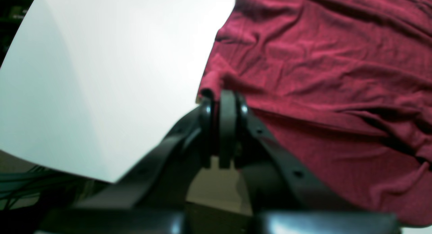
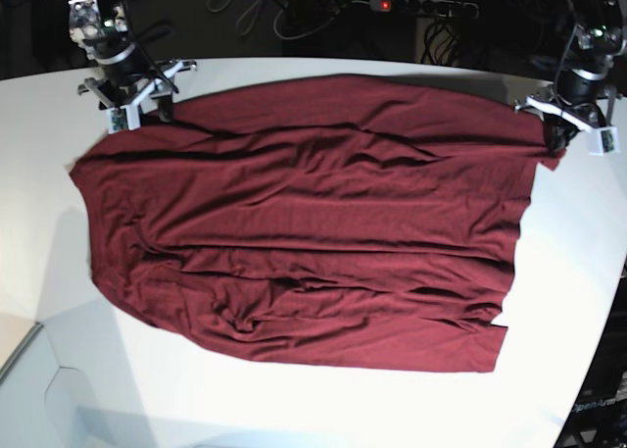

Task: Layout the t-shirt on the table in an organized manner, then fold the t-shirt properly
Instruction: 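Hold the shirt edge with both grippers and pull it taut, then lift the held shirt edge with both grippers, folding a strip over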

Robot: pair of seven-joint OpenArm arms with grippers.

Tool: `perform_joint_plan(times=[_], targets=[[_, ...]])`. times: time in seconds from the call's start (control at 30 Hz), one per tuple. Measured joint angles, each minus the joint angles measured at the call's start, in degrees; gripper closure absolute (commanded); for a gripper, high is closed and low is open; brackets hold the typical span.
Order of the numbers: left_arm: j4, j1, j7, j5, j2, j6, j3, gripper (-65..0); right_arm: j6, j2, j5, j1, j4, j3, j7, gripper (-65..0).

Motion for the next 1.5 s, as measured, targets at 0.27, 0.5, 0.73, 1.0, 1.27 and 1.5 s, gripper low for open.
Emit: perform_joint_plan(times=[0.27,0.5,0.73,1.0,1.27,1.5], targets=[[0.0,0.0,0.0,0.2,0.0,0.0,0.0,-0.1,-0.1,0.3,-0.3,0.7,-2.4,-1.4,3.0,-11.1],[0.0,0.0,0.0,0.2,0.0,0.0,0.0,-0.1,-0.2,0.3,0.0,1.1,-4.0,-1.2,5.1,0.0],[0.3,0.0,0.0,0.2,0.0,0.0,0.0,-0.1,-0.1,0.4,0.0,-0.3,1.3,-1.4,-0.8,0.0],[1.2,0.0,0.2,0.0,0.1,0.0,-0.1,-0.1,0.0,0.0,0.4,-3.3,12.6,3.0,-2.2,0.0],[1.6,0.0,0.0,0.0,0.2,0.0,-0.1,-0.1,0.0,-0.2,0.4,-3.8,13.4,6.1,-2.7,0.0],[1.6,0.0,0.2,-4.5,0.7,-0.4,-4.8,-0.1,0.9,-0.1,0.4,-4.3,13.4,7.1,-2.6,0.0]])
